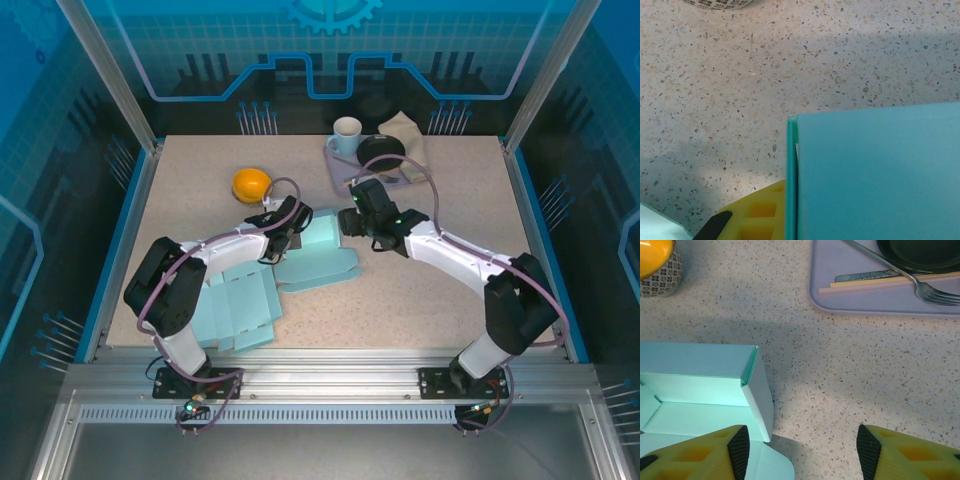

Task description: Fold the paper box

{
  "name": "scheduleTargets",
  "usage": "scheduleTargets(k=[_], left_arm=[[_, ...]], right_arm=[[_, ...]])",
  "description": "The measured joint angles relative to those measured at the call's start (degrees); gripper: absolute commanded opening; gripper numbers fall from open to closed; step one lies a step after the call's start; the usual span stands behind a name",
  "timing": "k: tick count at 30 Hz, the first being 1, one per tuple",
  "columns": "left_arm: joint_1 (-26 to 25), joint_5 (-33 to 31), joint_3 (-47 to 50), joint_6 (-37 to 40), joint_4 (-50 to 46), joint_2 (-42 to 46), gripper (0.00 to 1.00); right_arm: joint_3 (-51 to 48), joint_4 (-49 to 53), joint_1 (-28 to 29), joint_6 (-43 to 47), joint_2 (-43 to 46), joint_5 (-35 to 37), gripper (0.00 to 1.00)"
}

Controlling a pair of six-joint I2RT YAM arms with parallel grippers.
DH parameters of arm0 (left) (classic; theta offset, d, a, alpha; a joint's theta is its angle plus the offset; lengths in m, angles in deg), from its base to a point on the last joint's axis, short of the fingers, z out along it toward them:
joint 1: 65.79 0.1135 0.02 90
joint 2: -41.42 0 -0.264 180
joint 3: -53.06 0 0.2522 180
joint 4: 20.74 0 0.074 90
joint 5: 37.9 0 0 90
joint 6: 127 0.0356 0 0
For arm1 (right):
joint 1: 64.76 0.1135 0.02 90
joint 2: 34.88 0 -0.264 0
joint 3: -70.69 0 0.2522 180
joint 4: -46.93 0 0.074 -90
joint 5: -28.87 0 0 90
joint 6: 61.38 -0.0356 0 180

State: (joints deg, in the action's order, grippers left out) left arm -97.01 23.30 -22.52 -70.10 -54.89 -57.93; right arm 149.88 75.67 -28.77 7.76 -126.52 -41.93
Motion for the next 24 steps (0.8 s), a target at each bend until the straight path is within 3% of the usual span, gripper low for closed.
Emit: scheduleTargets(k=[7, 11, 14, 24], left_arm=[[0.0, 0.0, 0.0, 0.0, -0.1, 0.0, 0.08], [0.0, 0.0, 0.0, 0.0, -0.1, 0.0, 0.08], [0.0, 0.0, 0.0, 0.0, -0.1, 0.0, 0.08], [0.0, 0.8, -0.5, -0.2, 0.1, -0.3, 0.1]], right_arm=[[3.1, -2.8, 1.9, 2.2, -10.3, 0.3, 0.58], [4.5, -5.2, 3.0, 3.0, -15.0, 2.6, 0.49], [4.4, -7.4, 3.1, 2.5, -16.4, 5.2, 0.42], [2.4, -16.0, 4.5, 1.2, -18.1, 11.4, 0.34]])
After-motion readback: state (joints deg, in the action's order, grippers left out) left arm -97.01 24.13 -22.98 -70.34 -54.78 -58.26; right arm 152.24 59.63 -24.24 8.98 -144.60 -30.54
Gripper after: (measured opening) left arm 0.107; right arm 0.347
